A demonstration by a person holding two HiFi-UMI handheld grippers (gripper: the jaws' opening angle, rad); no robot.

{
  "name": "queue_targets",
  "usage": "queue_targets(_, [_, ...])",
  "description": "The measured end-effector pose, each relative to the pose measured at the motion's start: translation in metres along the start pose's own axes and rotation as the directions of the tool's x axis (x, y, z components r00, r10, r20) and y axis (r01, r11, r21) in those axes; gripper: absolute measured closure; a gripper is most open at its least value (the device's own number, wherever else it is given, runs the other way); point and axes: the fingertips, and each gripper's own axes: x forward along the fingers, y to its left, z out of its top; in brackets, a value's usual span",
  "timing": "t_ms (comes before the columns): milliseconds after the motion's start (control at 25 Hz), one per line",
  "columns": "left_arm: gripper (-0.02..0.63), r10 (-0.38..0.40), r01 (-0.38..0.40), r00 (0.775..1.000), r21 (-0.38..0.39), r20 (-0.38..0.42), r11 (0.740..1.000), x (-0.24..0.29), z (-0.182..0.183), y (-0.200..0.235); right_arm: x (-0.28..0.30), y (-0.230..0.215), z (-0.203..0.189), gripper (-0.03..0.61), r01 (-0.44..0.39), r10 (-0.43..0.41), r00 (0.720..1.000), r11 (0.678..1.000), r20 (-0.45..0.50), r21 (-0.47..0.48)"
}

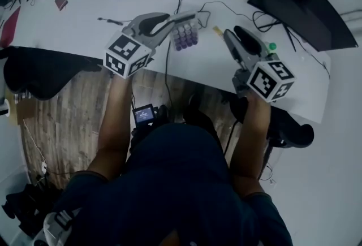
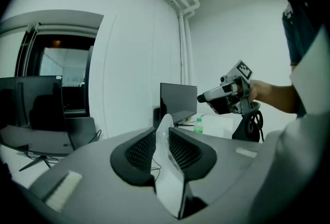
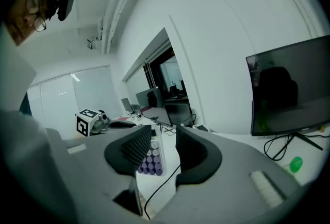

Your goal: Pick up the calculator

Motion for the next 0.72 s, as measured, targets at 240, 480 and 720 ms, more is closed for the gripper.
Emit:
queue_targets(240, [0.54,0.007,-0.008,0.999,0.033,0.046,0.999,-0.025,0.023,-0.005,-0.009,0.018,0.016,0.422,0.006,-0.004,0.999,0.999,0.039,-0.034])
queue_targets(480, [0.54,0.012,-0.017,0.997,0.072,0.077,0.997,-0.049,0.043,-0.013,-0.015,0.037,0.026,0.422,0.004,0.001,0.998,0.997,0.062,-0.076])
queue_targets(720, [0.54,0.016,-0.026,0.995,0.102,0.101,0.994,-0.067,0.061,-0.019,-0.021,0.052,0.036,0.422,0.002,0.008,0.996,0.994,0.086,-0.108])
